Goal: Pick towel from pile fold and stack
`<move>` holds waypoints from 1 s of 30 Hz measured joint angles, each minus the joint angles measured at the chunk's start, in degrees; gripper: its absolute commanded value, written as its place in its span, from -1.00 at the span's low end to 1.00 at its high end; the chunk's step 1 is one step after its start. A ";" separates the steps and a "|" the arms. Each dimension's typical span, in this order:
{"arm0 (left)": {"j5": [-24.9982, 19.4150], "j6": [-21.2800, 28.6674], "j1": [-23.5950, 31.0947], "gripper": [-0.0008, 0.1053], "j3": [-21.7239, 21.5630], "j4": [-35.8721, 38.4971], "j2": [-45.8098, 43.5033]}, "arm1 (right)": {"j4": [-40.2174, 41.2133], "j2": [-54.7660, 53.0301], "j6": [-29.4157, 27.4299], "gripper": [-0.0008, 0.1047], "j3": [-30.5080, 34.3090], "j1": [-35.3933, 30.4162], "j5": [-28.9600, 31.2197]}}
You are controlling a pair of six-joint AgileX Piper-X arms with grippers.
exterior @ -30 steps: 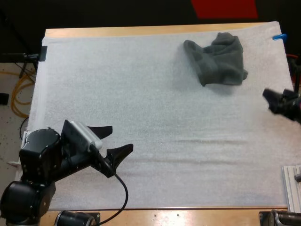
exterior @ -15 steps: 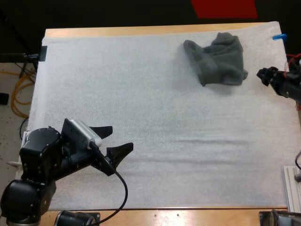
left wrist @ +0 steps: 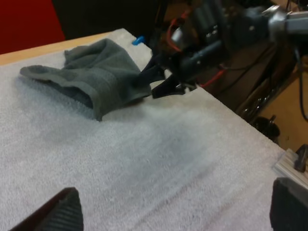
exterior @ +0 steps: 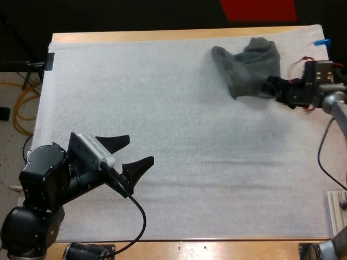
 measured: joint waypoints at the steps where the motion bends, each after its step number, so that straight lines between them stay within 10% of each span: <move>1: 0.00 0.00 0.00 0.46 0.00 -0.09 0.00 | -0.40 1.02 0.75 0.18 -0.60 0.35 0.00; 9: -0.41 0.00 0.00 0.46 0.00 -0.32 1.49 | -1.56 4.57 2.33 -0.97 -2.52 0.60 0.19; 30: -0.27 -1.46 0.00 0.46 0.00 -8.69 5.52 | -2.19 -16.28 -9.38 -0.98 -4.62 0.60 -4.84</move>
